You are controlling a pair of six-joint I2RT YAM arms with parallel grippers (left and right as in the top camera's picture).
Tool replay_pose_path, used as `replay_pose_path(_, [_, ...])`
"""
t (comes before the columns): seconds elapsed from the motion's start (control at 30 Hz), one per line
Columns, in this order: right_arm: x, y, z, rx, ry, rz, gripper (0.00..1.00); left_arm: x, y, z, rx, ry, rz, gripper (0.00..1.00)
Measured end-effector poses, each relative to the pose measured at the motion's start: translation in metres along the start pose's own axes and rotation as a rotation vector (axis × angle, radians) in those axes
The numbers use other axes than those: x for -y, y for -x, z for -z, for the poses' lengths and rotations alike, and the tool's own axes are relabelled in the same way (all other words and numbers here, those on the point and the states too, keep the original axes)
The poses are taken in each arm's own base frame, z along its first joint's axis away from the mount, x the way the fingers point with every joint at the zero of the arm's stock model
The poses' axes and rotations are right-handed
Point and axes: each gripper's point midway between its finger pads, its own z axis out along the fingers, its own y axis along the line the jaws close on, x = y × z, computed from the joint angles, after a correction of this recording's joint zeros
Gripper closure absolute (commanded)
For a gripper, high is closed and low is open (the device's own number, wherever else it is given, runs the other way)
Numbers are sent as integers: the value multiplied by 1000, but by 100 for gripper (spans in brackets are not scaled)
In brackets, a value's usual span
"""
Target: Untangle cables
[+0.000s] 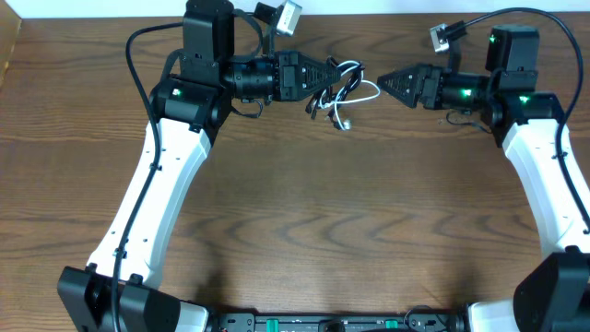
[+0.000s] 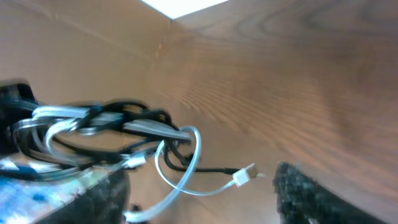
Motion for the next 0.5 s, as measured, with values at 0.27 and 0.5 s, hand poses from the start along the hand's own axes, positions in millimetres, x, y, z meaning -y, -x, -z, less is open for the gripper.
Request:
replay_pose_path(0.27, [7, -19, -37, -92, 20, -267, 51, 0, 0, 0, -1, 0, 1, 93])
replay_pose_path(0.5, [9, -21, -50, -107, 37, -344, 71, 0, -1, 0, -1, 2, 4, 93])
